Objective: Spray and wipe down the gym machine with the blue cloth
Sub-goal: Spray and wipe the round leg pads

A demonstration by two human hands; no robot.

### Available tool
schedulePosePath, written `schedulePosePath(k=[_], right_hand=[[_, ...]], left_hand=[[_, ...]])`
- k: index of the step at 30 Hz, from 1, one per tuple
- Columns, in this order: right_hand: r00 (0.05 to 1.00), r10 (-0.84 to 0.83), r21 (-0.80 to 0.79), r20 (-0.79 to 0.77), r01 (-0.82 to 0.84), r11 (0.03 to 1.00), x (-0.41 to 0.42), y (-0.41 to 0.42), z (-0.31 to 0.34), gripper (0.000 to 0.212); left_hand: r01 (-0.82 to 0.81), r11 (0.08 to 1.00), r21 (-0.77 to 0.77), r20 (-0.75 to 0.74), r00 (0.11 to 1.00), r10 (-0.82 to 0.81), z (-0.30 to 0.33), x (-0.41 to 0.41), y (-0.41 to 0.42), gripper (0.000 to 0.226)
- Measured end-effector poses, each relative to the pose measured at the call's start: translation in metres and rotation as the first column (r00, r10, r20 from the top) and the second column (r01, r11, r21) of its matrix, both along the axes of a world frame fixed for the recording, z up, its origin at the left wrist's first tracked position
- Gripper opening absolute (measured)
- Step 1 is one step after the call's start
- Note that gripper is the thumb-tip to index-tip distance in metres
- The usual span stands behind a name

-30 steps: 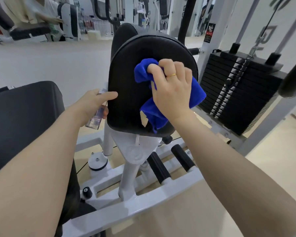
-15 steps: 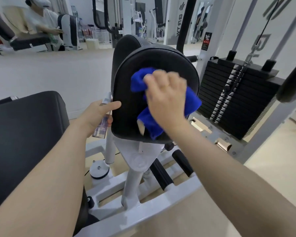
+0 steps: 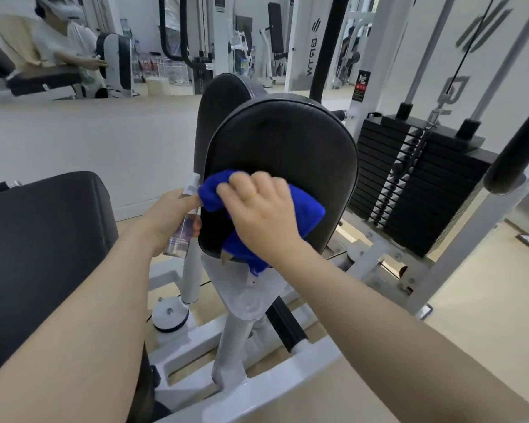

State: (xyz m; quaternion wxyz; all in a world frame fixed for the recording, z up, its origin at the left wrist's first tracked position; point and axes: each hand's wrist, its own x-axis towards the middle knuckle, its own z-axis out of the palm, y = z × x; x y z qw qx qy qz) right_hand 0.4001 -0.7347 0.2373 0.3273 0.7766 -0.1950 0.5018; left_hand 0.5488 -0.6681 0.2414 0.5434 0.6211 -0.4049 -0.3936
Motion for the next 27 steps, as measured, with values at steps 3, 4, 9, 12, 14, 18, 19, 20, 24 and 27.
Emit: schedulePosePath(k=[3,4,9,12,14,18,19,20,24,27], right_hand=[[0.991,-0.017,-0.108,-0.134,0.003,0.994,-0.015,-0.006,0.023,0.018],[0.995,-0.087,-0.117,-0.053,0.080,0.990,-0.024,-0.013,0.039,0.016],[0.949,-0.173,0.028,0.263,0.172,0.985,-0.024,-0.014,0.057,0.013],[0.999,-0.030,-0.001,-0.030,0.030,1.000,0.000,0.008,0.016,0.022],[0.991,0.007,-0.036,-0.133,-0.012,0.999,-0.001,0.005,0.021,0.021],[0.979,-0.139,-0.031,0.148,0.145,0.989,-0.027,-0.018,0.055,0.011],[0.962,-0.156,0.005,0.223,0.159,0.987,-0.032,-0.022,0.056,0.014],[0.949,-0.167,0.037,0.269,0.163,0.986,-0.034,-0.024,0.052,0.018],[0.991,-0.077,0.090,0.113,0.066,0.994,-0.011,-0.003,0.006,0.012],[0.989,0.008,-0.053,-0.146,-0.016,0.998,-0.011,0.000,0.004,0.026]], left_hand=[[-0.007,1.000,-0.020,-0.009,1.000,0.007,0.000,0.001,0.002,0.018],[-0.002,1.000,-0.005,-0.007,1.000,0.002,0.000,0.001,0.002,0.020],[-0.012,0.999,0.041,0.001,1.000,0.012,0.000,0.002,0.003,0.019],[0.015,1.000,-0.011,-0.019,1.000,-0.015,0.002,-0.001,0.005,0.024],[0.004,1.000,-0.028,-0.022,1.000,-0.004,0.001,-0.002,0.005,0.022],[-0.008,0.999,0.032,0.017,1.000,0.007,-0.001,0.002,0.003,0.021],[-0.008,0.999,0.047,0.027,1.000,0.006,-0.002,0.004,0.004,0.022],[-0.010,0.998,0.055,0.029,1.000,0.009,-0.002,0.003,0.004,0.023],[-0.014,1.000,0.001,0.014,1.000,0.014,0.001,-0.003,0.005,0.023],[-0.007,0.999,-0.033,-0.007,1.000,0.007,0.001,-0.005,0.007,0.021]])
